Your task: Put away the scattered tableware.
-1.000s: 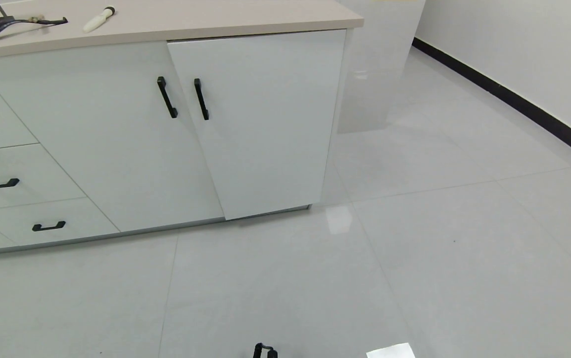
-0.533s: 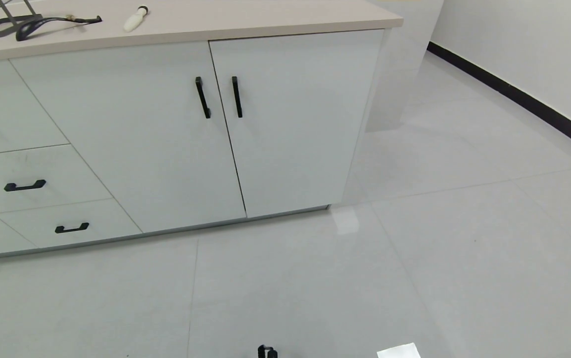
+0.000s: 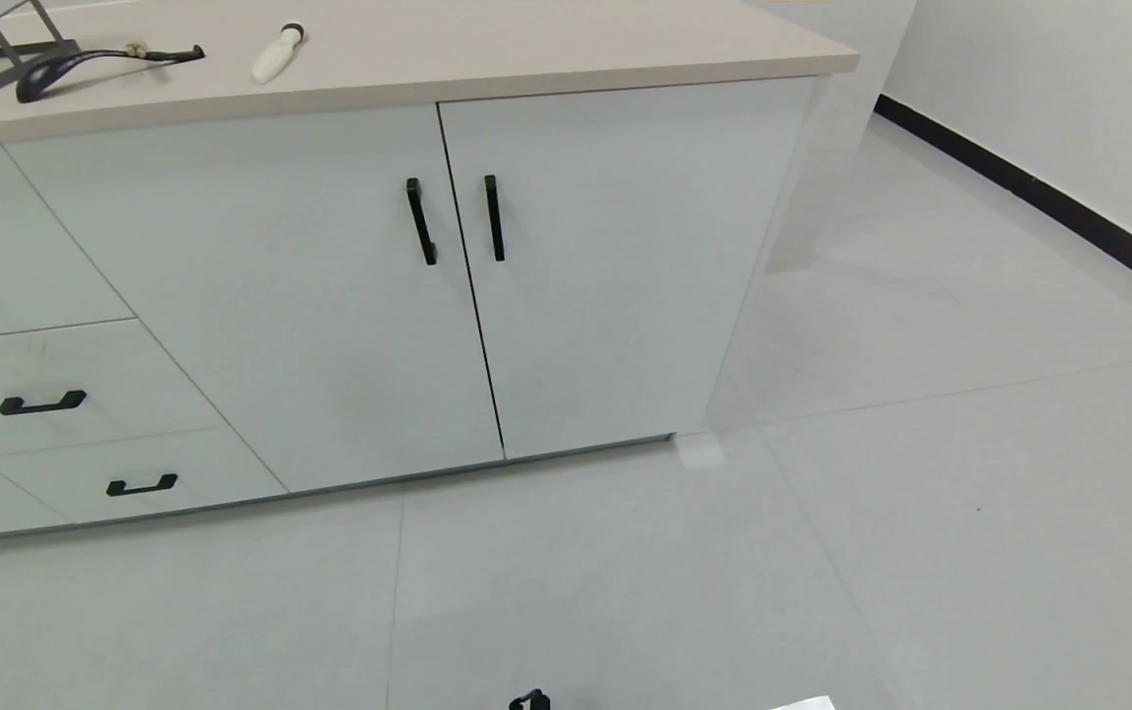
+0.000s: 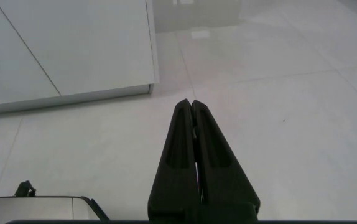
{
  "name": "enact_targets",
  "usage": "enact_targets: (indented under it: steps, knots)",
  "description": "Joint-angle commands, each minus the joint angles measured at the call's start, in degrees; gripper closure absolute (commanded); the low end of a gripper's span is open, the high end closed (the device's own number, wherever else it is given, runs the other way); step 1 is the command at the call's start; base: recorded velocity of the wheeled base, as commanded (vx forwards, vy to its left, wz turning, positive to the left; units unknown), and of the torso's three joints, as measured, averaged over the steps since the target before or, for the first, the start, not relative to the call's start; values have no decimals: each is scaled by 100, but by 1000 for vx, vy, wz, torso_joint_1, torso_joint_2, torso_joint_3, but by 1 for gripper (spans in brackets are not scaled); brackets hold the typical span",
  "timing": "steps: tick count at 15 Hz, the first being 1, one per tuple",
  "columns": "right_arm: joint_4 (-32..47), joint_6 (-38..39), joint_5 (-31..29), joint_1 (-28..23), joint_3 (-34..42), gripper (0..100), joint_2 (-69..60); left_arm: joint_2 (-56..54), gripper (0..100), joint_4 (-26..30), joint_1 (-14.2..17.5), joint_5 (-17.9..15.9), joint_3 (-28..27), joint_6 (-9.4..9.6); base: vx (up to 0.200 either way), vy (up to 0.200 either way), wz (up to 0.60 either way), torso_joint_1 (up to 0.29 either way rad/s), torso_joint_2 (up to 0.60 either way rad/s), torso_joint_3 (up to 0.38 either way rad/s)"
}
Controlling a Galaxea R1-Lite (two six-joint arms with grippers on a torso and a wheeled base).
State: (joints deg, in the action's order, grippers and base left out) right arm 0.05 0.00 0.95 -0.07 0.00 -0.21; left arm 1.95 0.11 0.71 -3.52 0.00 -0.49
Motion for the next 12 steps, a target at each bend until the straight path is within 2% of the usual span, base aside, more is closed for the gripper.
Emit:
enact_targets:
  steps: [1, 4, 5, 10, 12]
  knots:
    - [4, 0, 2, -1, 0, 100, 21, 7, 0, -2, -9, 1, 0, -4, 200, 0, 0, 2, 2, 2]
    - [4, 0, 2, -1, 0, 100, 21, -134, 0, -11, -53, 10, 0, 5, 200, 0, 0, 2, 1, 1]
    - [4, 0, 2, -1, 0, 100, 21, -195, 0, -11, -62, 10, 0, 5, 0, 0, 0, 0, 0, 0]
    - [4, 0, 2, -1, 0, 100, 21, -195, 0, -11, -62, 10, 0, 5, 0, 0, 600, 4, 1, 0]
    - [4, 0, 10, -1, 0, 100, 21, -195, 0, -11, -62, 10, 0, 5, 0, 0, 0, 0, 0, 0]
